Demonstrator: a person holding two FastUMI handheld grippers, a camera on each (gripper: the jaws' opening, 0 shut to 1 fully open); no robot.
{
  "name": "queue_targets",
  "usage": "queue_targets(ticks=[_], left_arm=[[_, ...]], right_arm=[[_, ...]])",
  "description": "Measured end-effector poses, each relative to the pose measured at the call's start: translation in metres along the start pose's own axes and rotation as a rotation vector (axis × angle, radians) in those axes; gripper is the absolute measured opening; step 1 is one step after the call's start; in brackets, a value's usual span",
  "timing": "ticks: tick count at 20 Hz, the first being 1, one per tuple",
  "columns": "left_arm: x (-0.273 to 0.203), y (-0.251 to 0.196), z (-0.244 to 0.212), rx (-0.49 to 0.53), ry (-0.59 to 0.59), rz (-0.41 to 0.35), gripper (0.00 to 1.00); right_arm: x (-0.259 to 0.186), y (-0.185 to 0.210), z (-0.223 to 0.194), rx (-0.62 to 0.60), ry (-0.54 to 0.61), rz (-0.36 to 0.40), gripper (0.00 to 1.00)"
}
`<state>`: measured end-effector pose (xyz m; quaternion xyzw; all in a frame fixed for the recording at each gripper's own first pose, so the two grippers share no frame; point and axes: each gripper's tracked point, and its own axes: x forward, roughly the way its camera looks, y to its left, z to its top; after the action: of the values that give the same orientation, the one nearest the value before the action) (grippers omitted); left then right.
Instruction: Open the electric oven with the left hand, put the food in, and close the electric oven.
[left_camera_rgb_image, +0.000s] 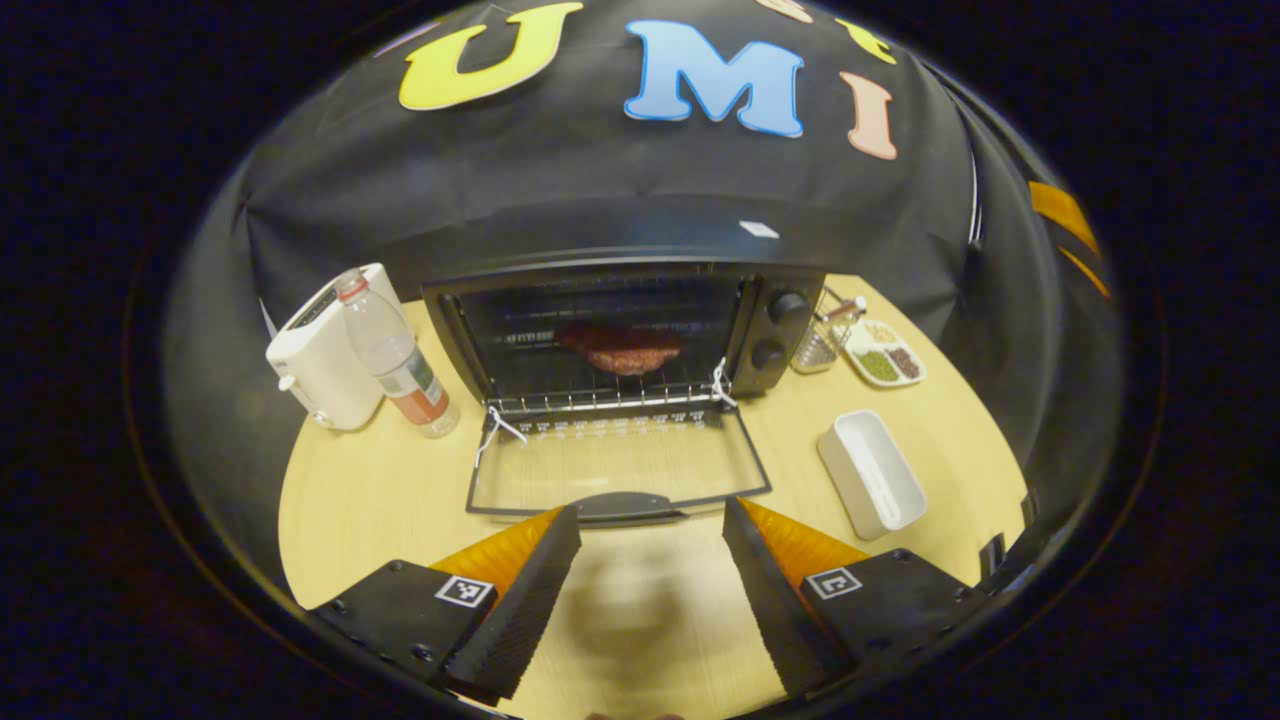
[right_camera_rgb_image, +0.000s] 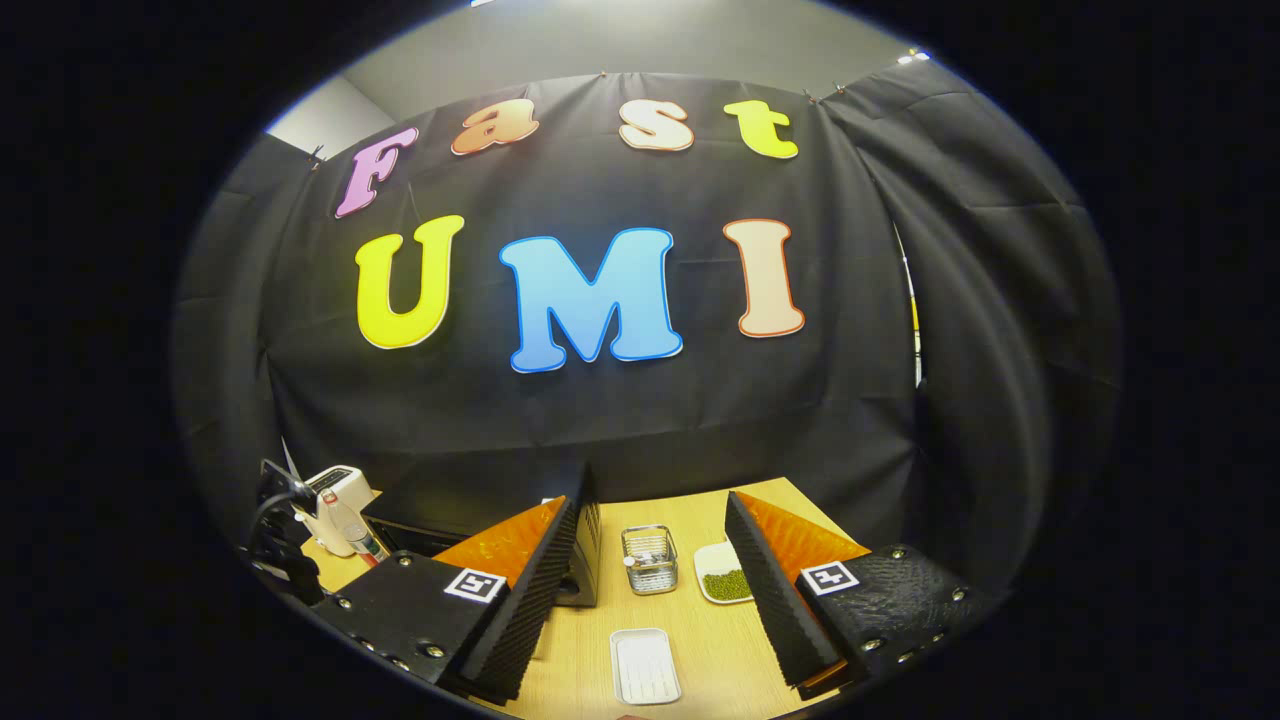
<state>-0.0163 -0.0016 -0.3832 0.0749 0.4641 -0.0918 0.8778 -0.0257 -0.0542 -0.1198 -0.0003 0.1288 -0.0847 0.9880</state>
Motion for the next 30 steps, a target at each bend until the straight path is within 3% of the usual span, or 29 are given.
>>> queue_targets(ticks=[7, 17, 24, 30], left_arm=[[0.042, 0.011, -0.047, -0.024, 0.204, 0.001, 0.98], [0.089, 0.032, -0.074, -0.078, 0.365, 0.043, 0.98], [0.098, 0.033, -0.069, -0.074, 0.376, 0.041, 0.97], [0.075, 0.031, -0.055, -0.080, 0.304, 0.039, 1.00]], right_arm=[[0.003, -0.019, -0.018, 0.016, 0.038, -0.049, 0.92], [0.004, -0.031, -0.021, 0.009, 0.063, -0.081, 0.92], [0.004, -0.039, -0.018, 0.015, 0.058, -0.099, 0.92], [0.006, -0.036, -0.012, 0.030, 0.046, -0.093, 0.92]])
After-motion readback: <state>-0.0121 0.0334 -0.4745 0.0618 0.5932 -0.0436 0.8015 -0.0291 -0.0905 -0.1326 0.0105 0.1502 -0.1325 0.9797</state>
